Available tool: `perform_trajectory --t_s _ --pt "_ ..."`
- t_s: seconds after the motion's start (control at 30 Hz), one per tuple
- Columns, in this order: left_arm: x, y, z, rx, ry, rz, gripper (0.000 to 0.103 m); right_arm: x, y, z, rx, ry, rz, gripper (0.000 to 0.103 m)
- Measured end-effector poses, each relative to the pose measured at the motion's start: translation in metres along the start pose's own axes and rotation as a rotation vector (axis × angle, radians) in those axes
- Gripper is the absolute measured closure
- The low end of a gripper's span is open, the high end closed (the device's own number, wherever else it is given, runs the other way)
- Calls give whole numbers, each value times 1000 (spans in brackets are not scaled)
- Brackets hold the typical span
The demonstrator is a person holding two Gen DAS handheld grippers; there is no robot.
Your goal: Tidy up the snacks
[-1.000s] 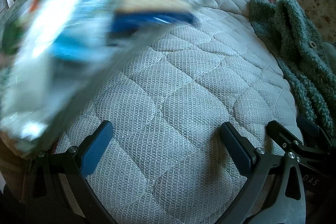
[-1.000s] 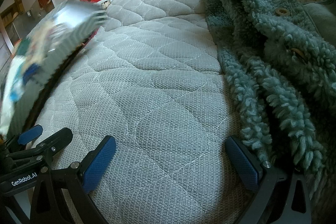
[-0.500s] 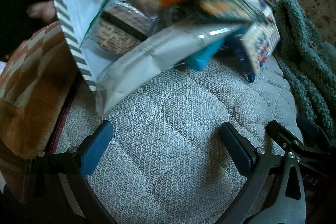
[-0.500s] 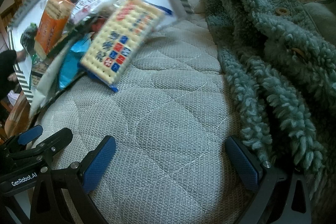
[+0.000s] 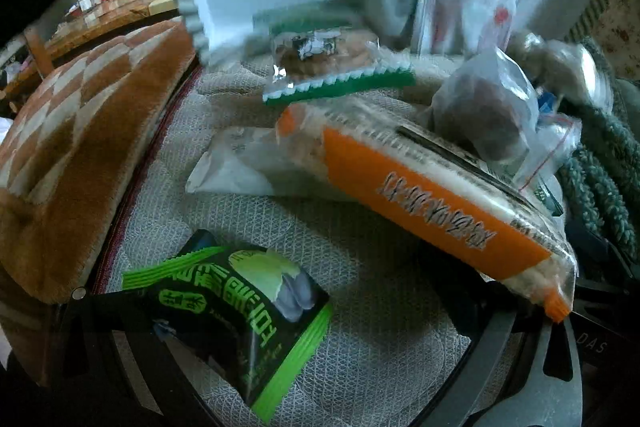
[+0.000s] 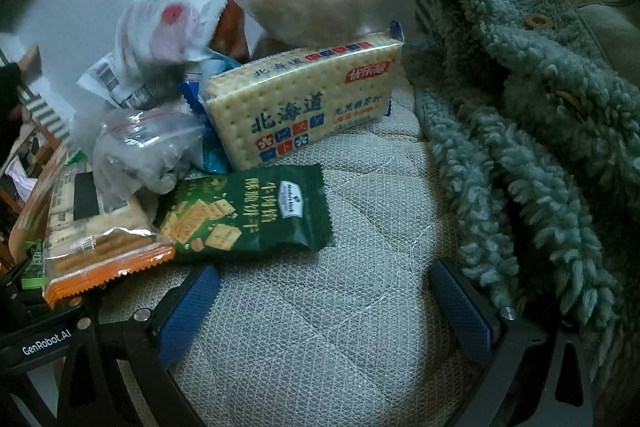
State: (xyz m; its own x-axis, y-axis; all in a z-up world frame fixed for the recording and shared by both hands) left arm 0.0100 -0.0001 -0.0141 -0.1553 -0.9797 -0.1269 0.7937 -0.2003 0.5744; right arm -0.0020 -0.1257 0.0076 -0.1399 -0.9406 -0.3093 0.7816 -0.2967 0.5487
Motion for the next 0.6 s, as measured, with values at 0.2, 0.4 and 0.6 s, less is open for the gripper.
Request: perform_trajectory --t_s 0.2,0.4,0.6 --pt "2 0 -2 0 0 0 1 0 0 0 0 1 0 0" --pt "3 -1 -2 0 0 0 1 1 -2 0 0 1 0 0" --pt "3 -1 -2 0 0 0 1 1 -2 0 0 1 -1 0"
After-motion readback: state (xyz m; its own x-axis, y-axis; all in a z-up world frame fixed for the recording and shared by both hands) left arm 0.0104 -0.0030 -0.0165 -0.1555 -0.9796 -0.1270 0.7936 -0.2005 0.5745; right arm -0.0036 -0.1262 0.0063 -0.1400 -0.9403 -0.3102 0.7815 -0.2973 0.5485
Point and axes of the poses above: each gripper's, at about its wrist camera, not at the fingertips, and z roughly against the way its jaws point, x to its right, y to its top, the point moved 2 cm from there along -z, roughly the way its jaws point, and after that the axes turned 15 degrees about -z, right-handed, at the moved point
